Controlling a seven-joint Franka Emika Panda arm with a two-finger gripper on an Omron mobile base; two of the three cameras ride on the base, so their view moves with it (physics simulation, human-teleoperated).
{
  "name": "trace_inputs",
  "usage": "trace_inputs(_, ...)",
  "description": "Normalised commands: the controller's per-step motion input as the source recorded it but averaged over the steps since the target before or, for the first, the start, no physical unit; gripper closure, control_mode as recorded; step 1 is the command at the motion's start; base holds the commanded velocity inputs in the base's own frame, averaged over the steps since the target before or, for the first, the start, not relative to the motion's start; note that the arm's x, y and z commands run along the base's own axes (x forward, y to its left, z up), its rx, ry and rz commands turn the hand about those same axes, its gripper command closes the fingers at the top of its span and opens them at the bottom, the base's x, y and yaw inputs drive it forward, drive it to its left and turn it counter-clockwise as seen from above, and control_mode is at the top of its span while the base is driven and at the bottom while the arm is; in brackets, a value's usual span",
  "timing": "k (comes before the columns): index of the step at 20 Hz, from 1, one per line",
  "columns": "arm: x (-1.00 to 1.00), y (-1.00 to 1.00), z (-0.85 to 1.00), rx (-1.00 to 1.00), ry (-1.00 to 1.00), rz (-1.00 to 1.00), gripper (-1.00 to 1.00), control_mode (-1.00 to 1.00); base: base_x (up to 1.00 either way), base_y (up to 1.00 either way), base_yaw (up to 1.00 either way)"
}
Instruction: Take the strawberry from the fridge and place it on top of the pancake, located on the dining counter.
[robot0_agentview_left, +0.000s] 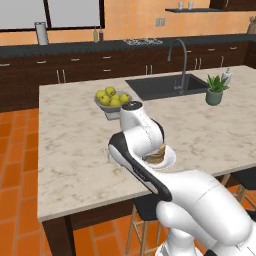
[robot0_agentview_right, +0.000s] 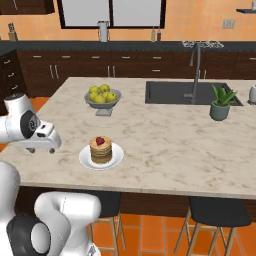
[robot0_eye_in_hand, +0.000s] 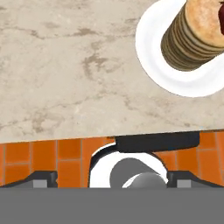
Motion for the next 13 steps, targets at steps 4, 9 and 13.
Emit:
trace_inputs(4, -0.79, 0.13, -0.19, 0.00, 0.18, 0.13, -1.00, -1.00, 0.00, 0.00, 0.00)
trace_inputs(9, -0.03, 0.00, -0.16, 0.00, 0.37, -0.03, -1.00, -1.00, 0.00, 0.00, 0.00)
trace_inputs(13, -0.11, 0.00, 0.00, 0.00, 0.24, -0.06, -1.00, -1.00, 0.00, 0.00, 0.00)
